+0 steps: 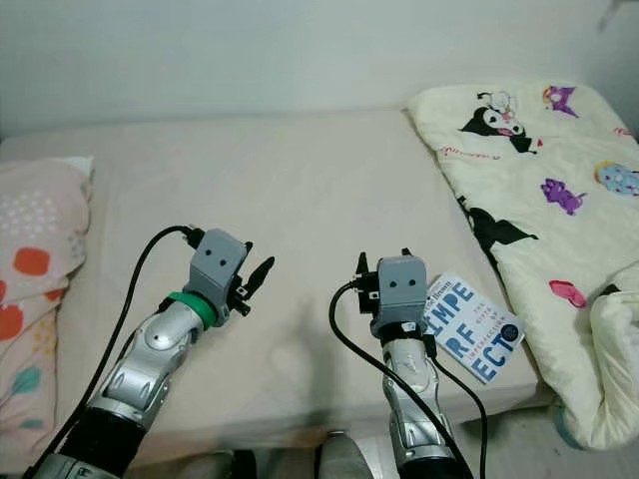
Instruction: Clean up the room
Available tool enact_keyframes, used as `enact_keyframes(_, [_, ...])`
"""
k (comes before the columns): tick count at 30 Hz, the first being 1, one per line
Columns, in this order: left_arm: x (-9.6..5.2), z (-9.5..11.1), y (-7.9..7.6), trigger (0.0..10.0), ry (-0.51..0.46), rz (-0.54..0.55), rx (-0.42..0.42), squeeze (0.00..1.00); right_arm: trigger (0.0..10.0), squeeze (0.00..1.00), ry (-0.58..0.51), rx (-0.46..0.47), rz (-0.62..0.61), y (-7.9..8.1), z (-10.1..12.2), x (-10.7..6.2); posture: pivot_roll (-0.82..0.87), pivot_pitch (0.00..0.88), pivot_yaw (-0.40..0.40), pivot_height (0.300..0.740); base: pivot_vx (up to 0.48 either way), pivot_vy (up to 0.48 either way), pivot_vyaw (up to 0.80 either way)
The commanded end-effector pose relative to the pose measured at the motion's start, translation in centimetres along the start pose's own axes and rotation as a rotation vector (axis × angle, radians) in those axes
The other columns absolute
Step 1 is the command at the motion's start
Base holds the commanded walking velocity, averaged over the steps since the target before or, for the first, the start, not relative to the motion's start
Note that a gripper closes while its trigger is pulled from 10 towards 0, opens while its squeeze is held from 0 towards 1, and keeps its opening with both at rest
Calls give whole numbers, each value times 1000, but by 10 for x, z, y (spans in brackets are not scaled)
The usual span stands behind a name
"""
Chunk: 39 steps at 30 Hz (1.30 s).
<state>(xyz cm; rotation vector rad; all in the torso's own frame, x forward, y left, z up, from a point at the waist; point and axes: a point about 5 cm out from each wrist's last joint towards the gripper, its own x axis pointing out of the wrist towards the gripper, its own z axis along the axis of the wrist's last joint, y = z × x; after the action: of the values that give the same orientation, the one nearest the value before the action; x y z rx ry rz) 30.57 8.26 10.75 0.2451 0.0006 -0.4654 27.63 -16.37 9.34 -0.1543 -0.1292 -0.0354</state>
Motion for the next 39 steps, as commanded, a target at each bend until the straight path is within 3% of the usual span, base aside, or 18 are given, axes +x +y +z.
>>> enact_keyframes(1, [-3, -5, -1, 10000, 18, -2, -9, 0, 10000, 0, 26, 6, 7, 3, -5, -3, -137, 31, 83, 740, -360, 0, 0])
enact_keyframes(17, [-3, -6, -1, 10000, 19, 0, -8, 0, 10000, 0, 29, 7, 4, 2, -6, -4, -136, 33, 84, 740, -345, 0, 0])
enact_keyframes(39, [-1, -5, -7, 10000, 23, -38, -15, 0, 10000, 0, 57, 34, -14, -1, -10, -3, -137, 32, 84, 740, 0, 0, 0])
